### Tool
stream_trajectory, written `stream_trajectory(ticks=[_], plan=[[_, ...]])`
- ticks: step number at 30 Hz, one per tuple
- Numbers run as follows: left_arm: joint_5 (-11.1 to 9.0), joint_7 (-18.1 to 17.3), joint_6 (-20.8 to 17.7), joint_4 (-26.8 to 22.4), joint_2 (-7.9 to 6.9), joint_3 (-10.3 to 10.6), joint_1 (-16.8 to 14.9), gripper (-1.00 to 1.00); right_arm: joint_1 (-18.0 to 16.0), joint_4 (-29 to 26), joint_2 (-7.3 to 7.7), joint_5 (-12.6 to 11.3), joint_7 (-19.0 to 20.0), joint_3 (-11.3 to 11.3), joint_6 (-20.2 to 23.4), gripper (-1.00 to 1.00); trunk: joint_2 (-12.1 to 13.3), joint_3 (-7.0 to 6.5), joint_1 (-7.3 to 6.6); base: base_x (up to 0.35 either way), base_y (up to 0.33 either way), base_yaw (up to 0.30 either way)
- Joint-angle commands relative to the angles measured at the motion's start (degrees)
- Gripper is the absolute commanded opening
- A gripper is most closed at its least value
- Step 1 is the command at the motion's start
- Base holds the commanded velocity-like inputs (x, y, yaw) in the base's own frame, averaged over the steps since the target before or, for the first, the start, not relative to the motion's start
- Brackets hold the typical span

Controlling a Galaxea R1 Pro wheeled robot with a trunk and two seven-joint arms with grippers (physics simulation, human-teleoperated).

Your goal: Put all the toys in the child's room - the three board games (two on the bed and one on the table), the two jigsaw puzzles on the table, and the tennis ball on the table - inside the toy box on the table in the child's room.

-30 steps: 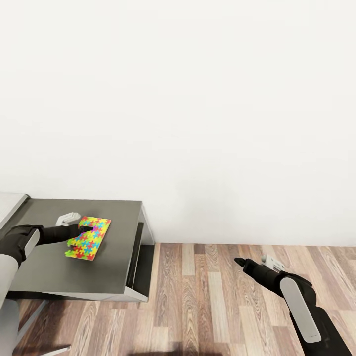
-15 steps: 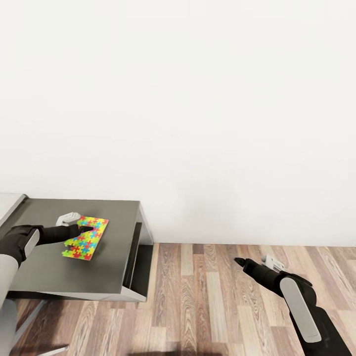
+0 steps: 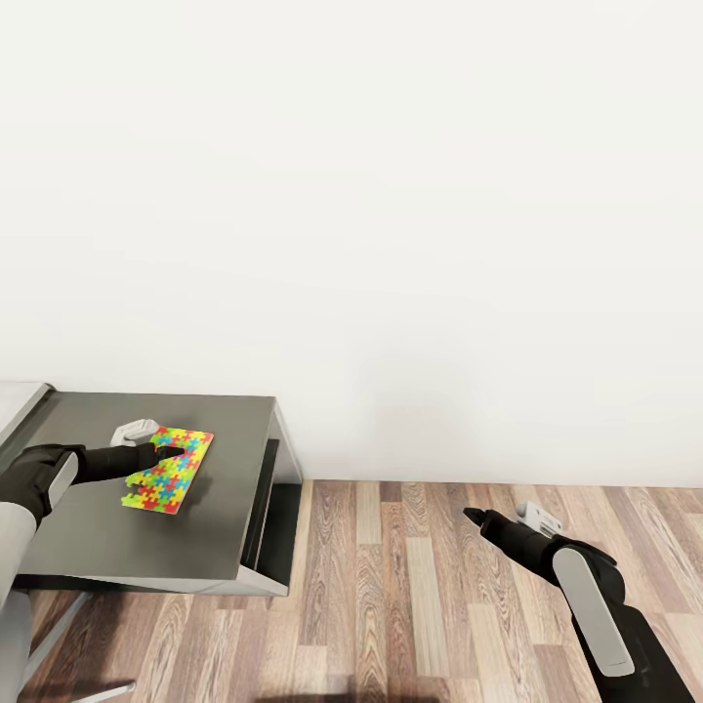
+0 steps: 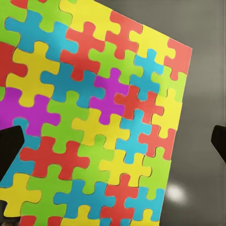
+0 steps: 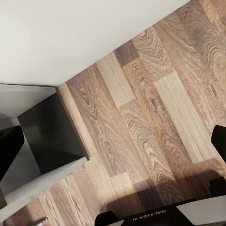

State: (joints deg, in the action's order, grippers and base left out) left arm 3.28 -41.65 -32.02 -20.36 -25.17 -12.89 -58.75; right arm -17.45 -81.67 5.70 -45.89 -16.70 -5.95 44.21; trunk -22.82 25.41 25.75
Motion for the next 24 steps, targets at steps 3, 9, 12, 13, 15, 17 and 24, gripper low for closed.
stream_trajectory(ticks=[3,9,12,13,15,17,24], plan=[[0.3,-0.4,-0.4,0.0,0.04,-0.5,0.0,1.00,0.0,-0.1,0.01,-0.6,-0.5,0.0,0.1,1.00,-0.1,0.09,0.03,0.000,0.000,0.000],[0.3,-0.7,-0.5,-1.7,-0.26,-0.6,-0.1,1.00,0.0,-0.1,0.01,-0.6,-0.5,0.0,0.1,1.00,-0.1,0.09,0.03,0.000,0.000,0.000],[0.2,-0.8,-0.9,-4.0,-0.48,-0.7,-0.1,1.00,0.0,-0.1,0.01,-0.6,-0.5,0.0,0.1,1.00,-0.1,0.09,0.03,0.000,0.000,0.000],[0.2,-0.8,-1.2,-4.8,-0.55,-0.7,-0.1,1.00,0.0,-0.1,0.01,-0.6,-0.5,0.0,0.1,1.00,-0.1,0.09,0.03,0.000,0.000,0.000],[0.2,-0.8,-1.5,-5.4,-0.61,-0.7,-0.1,1.00,0.0,-0.1,0.01,-0.6,-0.5,0.0,0.1,1.00,-0.1,0.09,0.03,0.000,0.000,0.000],[0.2,-0.8,-1.9,-5.9,-0.70,-0.8,-0.1,1.00,0.0,-0.1,0.01,-0.6,-0.5,0.0,0.1,1.00,-0.1,0.09,0.03,0.000,0.000,0.000],[0.4,-0.1,-2.5,-6.6,-1.83,-0.8,-0.1,1.00,0.0,-0.1,0.01,-0.6,-0.5,0.0,0.1,1.00,-0.1,0.09,0.03,0.000,0.000,0.000]])
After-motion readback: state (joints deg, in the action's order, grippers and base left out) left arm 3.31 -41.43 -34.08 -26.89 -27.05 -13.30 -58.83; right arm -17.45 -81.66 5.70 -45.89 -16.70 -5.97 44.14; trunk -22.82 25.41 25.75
